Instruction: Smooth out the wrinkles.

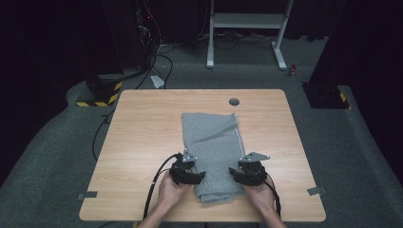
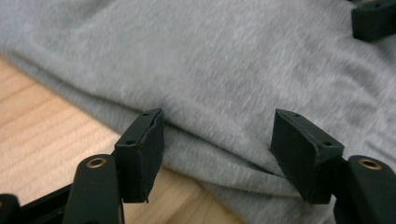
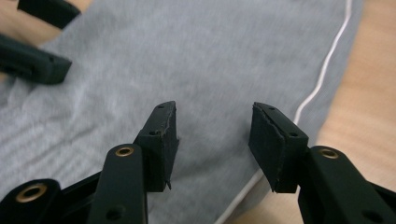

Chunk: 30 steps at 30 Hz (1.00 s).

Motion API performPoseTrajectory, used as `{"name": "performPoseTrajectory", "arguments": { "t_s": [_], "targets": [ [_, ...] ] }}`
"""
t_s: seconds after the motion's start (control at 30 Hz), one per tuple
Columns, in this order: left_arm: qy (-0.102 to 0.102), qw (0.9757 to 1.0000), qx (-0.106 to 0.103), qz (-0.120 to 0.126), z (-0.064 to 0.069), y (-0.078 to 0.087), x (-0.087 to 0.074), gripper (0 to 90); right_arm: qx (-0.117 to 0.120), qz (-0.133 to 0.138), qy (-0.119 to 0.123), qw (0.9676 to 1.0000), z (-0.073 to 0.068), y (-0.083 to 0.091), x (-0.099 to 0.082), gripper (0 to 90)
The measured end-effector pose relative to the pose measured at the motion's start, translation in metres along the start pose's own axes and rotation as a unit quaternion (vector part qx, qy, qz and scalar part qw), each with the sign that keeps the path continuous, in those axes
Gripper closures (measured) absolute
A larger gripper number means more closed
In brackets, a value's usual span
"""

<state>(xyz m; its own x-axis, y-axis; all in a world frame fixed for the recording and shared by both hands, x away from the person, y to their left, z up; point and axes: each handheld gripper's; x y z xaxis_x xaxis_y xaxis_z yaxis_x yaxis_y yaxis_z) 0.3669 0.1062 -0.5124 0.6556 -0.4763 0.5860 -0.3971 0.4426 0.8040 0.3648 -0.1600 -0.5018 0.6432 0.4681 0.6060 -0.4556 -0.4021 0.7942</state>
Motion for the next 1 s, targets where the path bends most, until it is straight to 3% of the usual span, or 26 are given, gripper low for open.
{"name": "performPoseTrajectory", "arguments": {
  "t_s": [0.07, 0.13, 0.3, 0.43, 0.47, 0.63, 0.77, 0.83, 1.0],
  "targets": [
    [0.003, 0.9999, -0.003, 0.009, -0.001, -0.001, -0.004, 34.1, -0.002, -0.002, -0.001, 1.0, 0.0, -0.003, -0.005, 50.5],
    [-0.001, 1.0, 0.003, 0.006, 0.0, 0.0, -0.005, 33.9, -0.003, -0.003, 0.001, 1.0, 0.001, -0.005, -0.009, 50.2],
    [0.005, 0.9999, -0.008, -0.01, 0.0, 0.003, -0.004, 33.5, 0.008, -0.006, 0.003, 0.9999, 0.001, -0.003, -0.012, 49.7],
    [0.008, 0.9999, -0.01, 0.001, -0.005, 0.005, -0.003, 33.7, 0.015, -0.001, -0.002, 0.9999, 0.003, 0.001, -0.011, 50.6],
    [0.023, 0.9996, -0.014, 0.008, -0.011, 0.005, -0.002, 34.4, 0.014, 0.012, -0.012, 0.9998, 0.008, 0.005, -0.009, 50.8],
    [0.038, 0.9992, -0.01, 0.011, -0.024, 0.004, 0.006, 34.5, 0.002, 0.029, -0.039, 0.9988, 0.023, 0.01, -0.003, 52.4],
    [0.065, 0.9978, 0.003, 0.013, -0.038, -0.001, 0.016, 35.7, -0.007, 0.038, -0.058, 0.9976, 0.034, 0.009, 0.001, 53.7],
    [0.081, 0.9962, 0.011, 0.029, -0.045, -0.003, 0.021, 36.9, -0.007, 0.046, -0.072, 0.9963, 0.039, 0.008, 0.004, 54.3],
    [0.099, 0.9942, 0.035, 0.023, -0.065, -0.012, 0.03, 36.3, -0.011, 0.046, -0.088, 0.995, 0.051, 0.005, 0.017, 54.4]
  ]
}}
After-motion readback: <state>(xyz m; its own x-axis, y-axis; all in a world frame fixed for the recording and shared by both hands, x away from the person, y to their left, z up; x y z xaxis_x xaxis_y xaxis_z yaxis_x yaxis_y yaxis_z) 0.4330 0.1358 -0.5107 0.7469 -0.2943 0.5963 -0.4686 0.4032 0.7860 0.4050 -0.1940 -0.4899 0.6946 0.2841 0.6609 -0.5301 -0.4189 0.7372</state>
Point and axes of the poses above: each handheld gripper's, and its own axes: y roughly backward along the jaws, x roughly out of its top, z roughly to its right, and after that the axes turned 7 degrees about -z, right-handed
